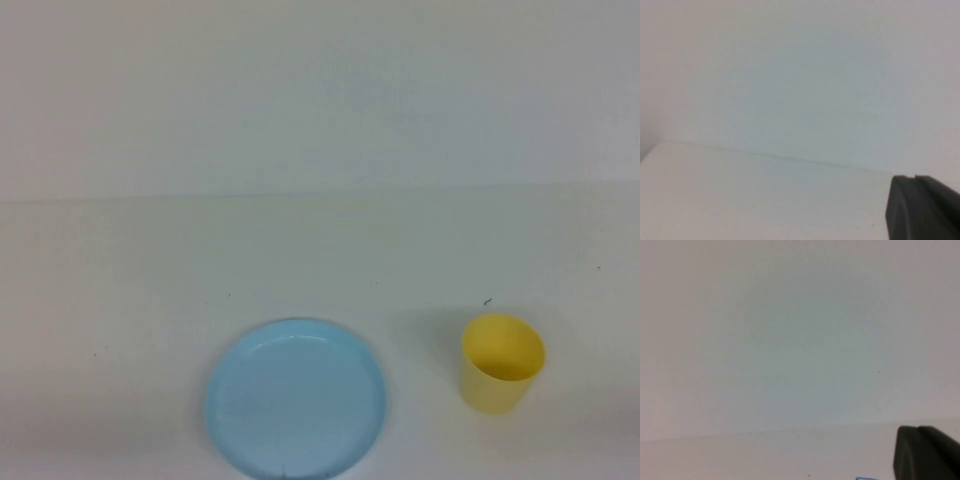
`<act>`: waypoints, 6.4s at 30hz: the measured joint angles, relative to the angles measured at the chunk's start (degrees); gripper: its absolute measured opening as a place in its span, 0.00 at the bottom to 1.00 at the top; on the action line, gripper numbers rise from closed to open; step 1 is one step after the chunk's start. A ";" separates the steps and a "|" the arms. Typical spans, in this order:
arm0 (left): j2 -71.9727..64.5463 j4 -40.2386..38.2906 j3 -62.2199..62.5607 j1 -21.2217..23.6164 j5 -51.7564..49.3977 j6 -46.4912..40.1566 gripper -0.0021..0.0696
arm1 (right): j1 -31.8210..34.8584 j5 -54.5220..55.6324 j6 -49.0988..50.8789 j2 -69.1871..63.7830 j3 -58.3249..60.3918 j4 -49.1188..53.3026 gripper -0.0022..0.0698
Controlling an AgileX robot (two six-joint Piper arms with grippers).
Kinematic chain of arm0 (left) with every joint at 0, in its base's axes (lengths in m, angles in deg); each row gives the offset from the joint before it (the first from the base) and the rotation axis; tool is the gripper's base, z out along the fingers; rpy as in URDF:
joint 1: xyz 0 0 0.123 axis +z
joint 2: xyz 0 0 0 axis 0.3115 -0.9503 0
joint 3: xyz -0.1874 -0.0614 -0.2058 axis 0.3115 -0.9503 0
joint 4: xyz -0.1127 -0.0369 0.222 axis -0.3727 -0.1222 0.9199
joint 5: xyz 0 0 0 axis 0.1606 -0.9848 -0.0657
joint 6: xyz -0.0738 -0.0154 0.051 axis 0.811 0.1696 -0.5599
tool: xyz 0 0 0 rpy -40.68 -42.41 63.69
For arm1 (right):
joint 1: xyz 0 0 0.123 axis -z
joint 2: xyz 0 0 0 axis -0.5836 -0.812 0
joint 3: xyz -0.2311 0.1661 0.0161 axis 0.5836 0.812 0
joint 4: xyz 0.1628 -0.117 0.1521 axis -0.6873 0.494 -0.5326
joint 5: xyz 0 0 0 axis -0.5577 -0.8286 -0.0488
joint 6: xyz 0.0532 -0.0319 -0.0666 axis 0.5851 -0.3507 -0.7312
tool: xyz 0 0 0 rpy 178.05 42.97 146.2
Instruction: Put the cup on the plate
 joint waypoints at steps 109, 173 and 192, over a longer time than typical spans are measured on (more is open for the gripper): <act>-107.47 7.62 79.73 -19.39 -49.35 -10.26 0.04 | 0.00 -58.74 -37.99 -48.01 -44.00 -34.58 0.38; -33.18 17.12 52.38 -20.57 -35.24 -15.09 0.03 | -22.85 -66.88 -24.70 -105.63 -82.74 -11.94 0.64; -31.80 31.01 31.72 -20.57 -29.59 -11.98 0.03 | -24.44 -65.36 -22.85 -114.77 -82.74 -8.44 0.10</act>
